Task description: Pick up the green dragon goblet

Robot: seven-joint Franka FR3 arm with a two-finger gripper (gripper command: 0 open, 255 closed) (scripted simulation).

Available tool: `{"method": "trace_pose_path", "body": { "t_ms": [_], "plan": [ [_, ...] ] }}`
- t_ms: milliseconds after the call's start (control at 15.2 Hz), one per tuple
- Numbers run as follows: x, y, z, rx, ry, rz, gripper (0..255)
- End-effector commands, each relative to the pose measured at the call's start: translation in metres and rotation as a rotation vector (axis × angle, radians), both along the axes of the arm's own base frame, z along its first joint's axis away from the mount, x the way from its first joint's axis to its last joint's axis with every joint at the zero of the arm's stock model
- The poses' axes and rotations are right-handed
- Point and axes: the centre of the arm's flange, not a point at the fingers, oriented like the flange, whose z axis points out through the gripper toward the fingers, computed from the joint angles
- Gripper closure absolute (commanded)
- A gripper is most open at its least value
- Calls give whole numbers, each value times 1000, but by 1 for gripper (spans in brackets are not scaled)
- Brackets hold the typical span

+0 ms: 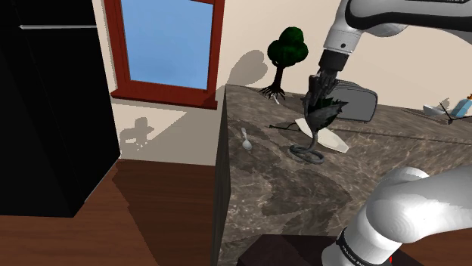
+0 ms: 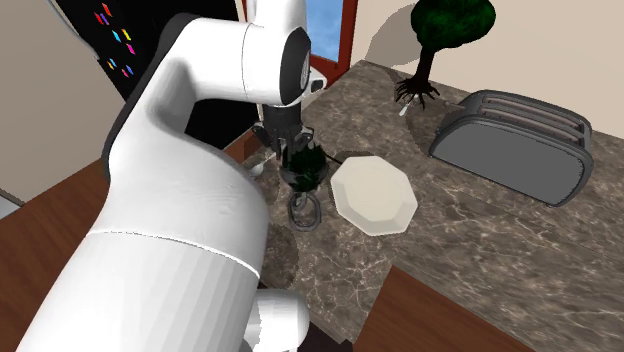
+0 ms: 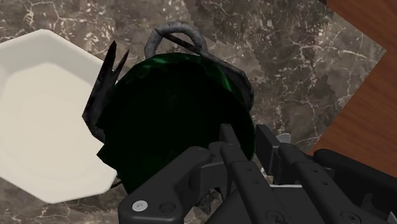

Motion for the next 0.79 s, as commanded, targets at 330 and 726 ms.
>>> {"method": "trace_pose_path", "body": {
  "t_ms": [330, 726],
  "plan": [
    [0, 0, 37, 0, -1, 0, 255],
    [0, 0, 64, 0, -1, 0, 255]
  ]
}}
